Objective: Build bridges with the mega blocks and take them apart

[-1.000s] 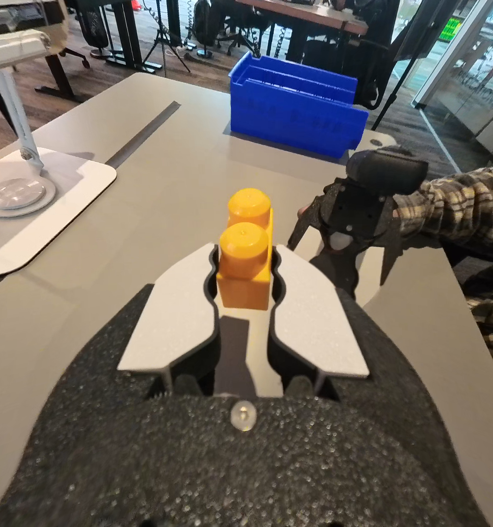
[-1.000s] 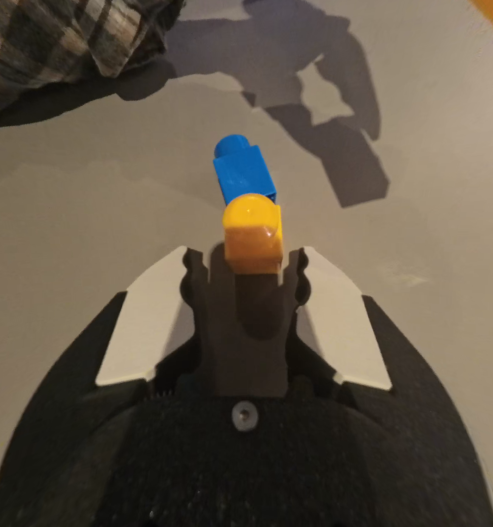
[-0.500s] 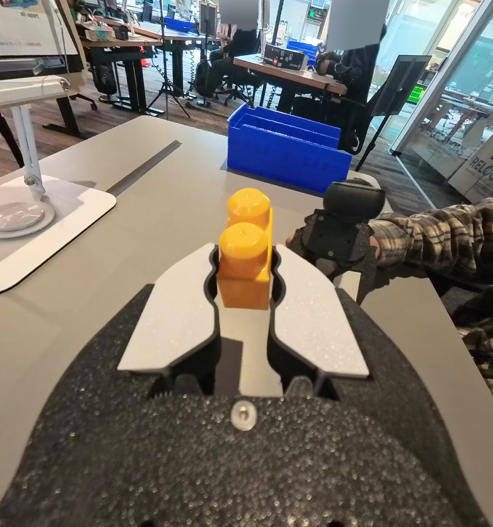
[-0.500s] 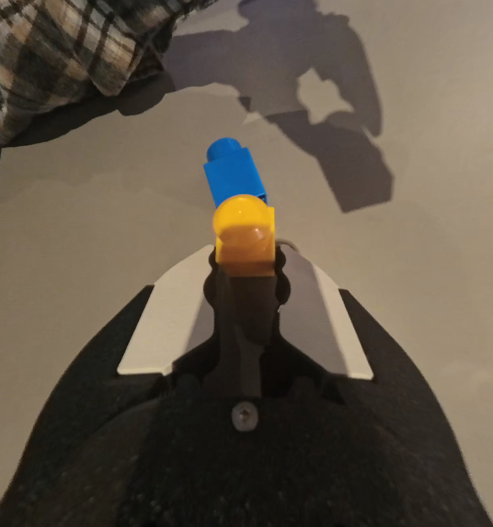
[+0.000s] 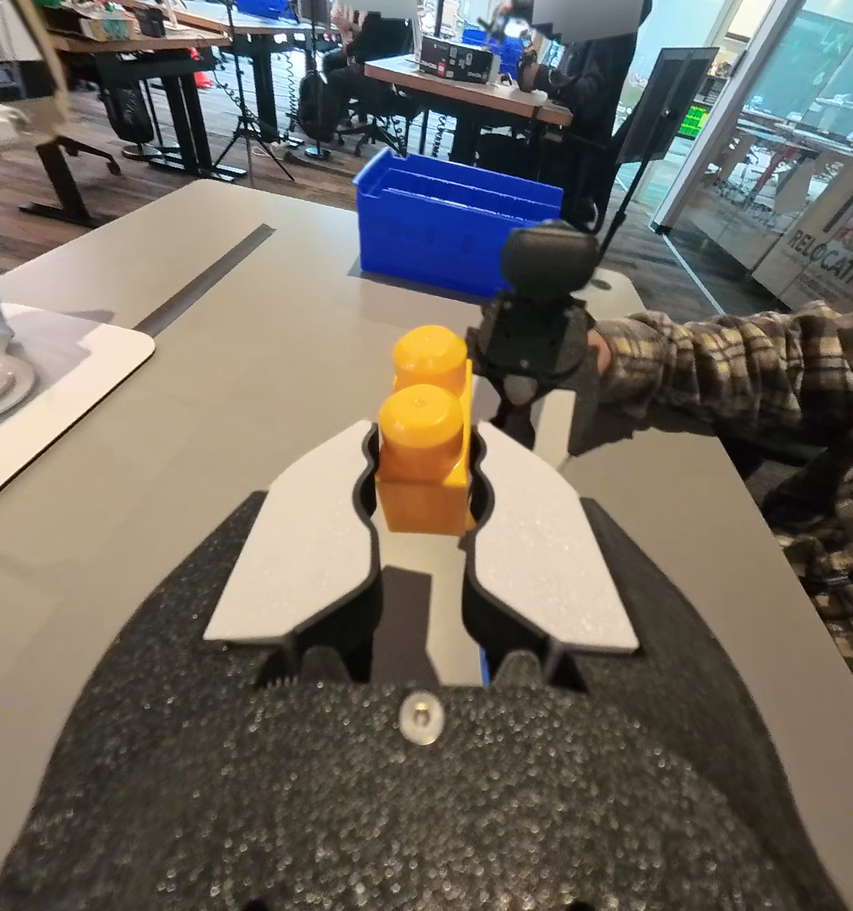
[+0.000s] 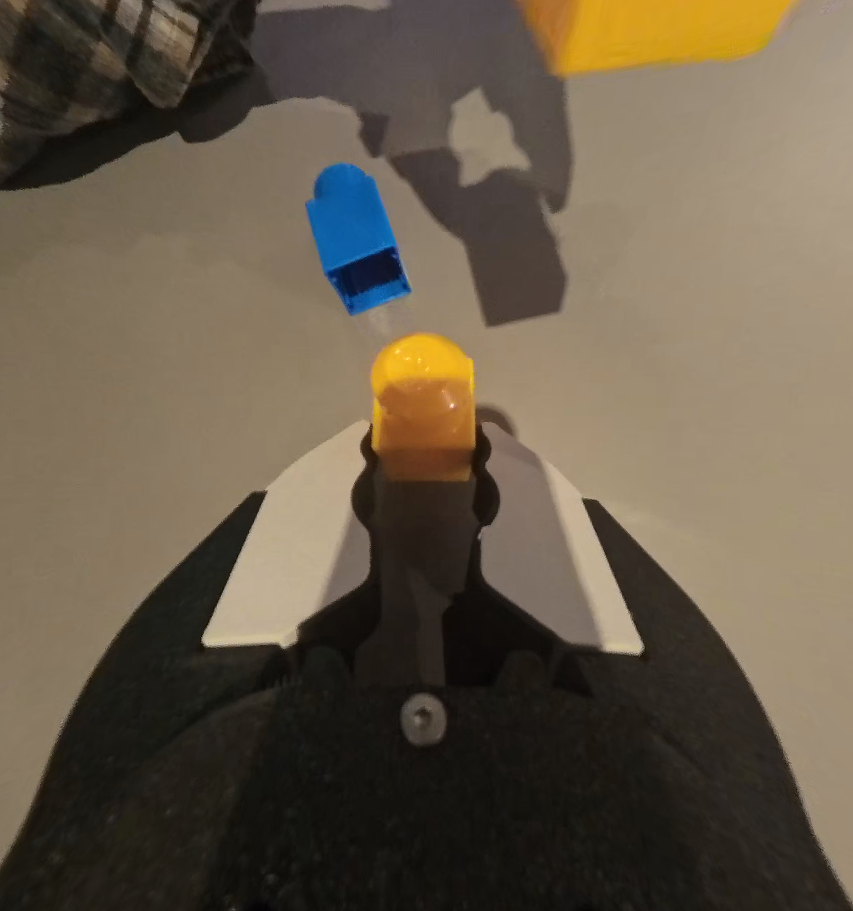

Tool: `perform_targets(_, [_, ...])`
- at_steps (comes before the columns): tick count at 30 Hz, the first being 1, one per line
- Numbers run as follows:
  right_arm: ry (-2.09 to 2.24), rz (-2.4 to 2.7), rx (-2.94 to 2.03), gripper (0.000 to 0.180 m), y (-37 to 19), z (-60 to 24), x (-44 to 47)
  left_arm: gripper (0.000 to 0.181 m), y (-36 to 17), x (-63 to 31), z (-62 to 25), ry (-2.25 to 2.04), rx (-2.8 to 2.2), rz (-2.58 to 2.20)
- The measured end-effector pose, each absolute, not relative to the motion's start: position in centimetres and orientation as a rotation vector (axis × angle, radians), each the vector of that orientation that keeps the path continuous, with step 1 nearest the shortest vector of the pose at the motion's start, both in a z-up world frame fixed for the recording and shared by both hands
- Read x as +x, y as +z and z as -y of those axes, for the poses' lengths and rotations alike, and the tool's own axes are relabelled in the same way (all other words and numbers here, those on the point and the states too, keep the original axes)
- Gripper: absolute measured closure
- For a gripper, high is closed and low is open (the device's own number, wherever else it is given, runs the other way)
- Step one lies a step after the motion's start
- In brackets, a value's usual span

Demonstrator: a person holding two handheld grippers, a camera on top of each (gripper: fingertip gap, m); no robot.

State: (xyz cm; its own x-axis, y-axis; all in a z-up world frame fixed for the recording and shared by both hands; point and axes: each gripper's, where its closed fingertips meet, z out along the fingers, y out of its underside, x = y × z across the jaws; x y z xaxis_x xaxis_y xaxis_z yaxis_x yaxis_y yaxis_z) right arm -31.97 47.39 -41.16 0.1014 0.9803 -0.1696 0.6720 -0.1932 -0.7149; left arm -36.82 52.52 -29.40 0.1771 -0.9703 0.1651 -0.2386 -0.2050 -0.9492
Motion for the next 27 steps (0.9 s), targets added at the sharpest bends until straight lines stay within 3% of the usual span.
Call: perform_targets(27, [0.921,1.636,-1.855,0.143,-41.9,-48.8,-30.4,0.146,-34.1,-31.5,-50.4,-1.002,-1.595,-1.375])
